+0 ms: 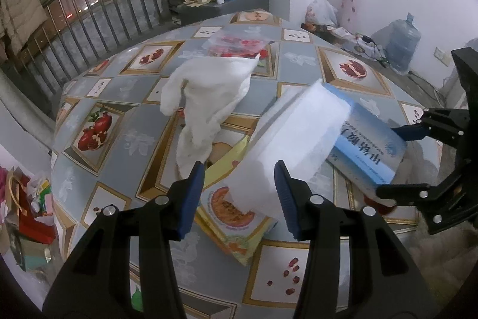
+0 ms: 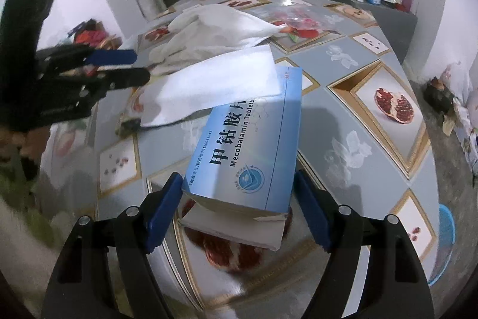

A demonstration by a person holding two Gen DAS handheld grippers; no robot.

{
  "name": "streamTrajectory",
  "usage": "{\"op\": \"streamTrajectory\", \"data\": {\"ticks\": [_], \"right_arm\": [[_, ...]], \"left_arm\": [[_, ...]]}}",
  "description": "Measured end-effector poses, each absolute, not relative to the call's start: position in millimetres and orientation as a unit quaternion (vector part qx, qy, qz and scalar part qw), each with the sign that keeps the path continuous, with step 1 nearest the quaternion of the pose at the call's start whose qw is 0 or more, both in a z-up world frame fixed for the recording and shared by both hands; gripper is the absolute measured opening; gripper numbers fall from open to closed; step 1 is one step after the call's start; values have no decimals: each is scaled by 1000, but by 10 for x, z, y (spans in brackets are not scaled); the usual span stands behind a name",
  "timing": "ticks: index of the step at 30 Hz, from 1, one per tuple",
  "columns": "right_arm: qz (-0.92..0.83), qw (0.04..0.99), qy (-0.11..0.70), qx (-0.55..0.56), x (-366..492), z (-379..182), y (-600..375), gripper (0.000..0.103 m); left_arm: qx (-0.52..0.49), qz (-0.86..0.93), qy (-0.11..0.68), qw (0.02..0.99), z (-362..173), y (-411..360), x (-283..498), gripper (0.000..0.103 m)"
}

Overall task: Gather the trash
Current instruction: 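Close the right tool on the blue Mecobalamin box while the left tool holds the tissue, then lift the white tissue with the left tool while the right tool lifts the blue box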

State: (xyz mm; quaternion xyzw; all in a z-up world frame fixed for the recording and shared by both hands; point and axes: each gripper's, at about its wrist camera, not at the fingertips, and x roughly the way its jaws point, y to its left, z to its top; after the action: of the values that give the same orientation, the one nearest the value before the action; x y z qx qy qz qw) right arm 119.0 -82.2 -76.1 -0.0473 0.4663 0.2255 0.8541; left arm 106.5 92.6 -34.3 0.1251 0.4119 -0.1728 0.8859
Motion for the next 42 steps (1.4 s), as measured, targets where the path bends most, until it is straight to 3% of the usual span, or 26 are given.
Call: {"op": "streamTrajectory", "data": {"ticks": [14,19,32,40,42], "right_arm": [[163,856,486,-66,928,-746,-1205,74],[108,856,504,-43,961,-849,-1409,74],[86,866,492,30,951,-804,-1653,74],[76,868,489,40,954,-802,-1700,74],[74,868,489,44,949,-800,-1722,74]], "left_arm": [[111,-239,420,868,-513,742,930,51],[127,-251,413,866,-535,592,1018,65],[223,-238,430,842,-804,182,1343,65],[223,-258,431,835,-794,114,1284,15],[227,-266,429,833,-775,87,1224,10]]}}
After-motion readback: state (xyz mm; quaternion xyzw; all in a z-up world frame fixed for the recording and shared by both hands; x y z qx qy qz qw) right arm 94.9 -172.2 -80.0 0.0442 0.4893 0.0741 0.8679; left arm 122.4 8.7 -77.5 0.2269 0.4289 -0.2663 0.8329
